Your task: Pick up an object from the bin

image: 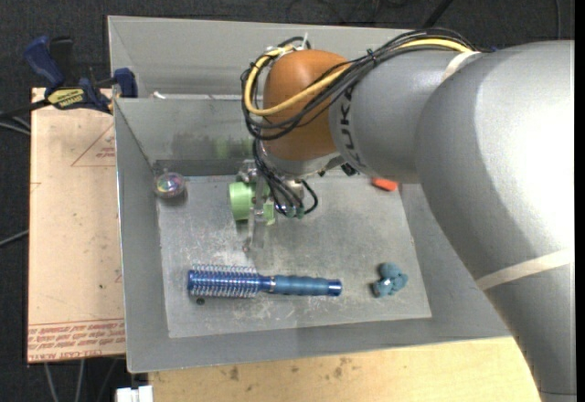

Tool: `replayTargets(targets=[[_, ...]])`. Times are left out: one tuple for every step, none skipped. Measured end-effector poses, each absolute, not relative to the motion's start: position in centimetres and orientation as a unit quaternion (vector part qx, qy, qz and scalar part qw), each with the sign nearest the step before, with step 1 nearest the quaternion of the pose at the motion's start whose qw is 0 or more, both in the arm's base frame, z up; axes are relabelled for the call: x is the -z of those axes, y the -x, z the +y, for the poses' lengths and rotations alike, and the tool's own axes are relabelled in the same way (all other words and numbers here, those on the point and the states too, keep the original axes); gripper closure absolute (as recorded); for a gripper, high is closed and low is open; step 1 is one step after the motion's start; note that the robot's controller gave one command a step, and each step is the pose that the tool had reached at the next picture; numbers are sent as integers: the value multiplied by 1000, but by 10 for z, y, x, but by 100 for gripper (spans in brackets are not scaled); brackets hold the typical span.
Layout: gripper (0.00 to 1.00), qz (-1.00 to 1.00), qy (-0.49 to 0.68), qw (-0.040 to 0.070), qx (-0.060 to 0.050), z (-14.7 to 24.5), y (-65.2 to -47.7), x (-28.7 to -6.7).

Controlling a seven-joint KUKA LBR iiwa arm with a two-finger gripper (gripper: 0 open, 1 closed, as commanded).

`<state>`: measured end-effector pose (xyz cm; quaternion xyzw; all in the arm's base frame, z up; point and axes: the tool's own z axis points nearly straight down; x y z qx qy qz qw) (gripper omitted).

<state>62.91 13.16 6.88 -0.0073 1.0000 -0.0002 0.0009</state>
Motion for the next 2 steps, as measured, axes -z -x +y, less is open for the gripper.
replayTargets(targets=[[100, 1000, 9, 1, -1, 135, -629, -70], [100, 1000, 20, 6, -2, 167, -623, -201]])
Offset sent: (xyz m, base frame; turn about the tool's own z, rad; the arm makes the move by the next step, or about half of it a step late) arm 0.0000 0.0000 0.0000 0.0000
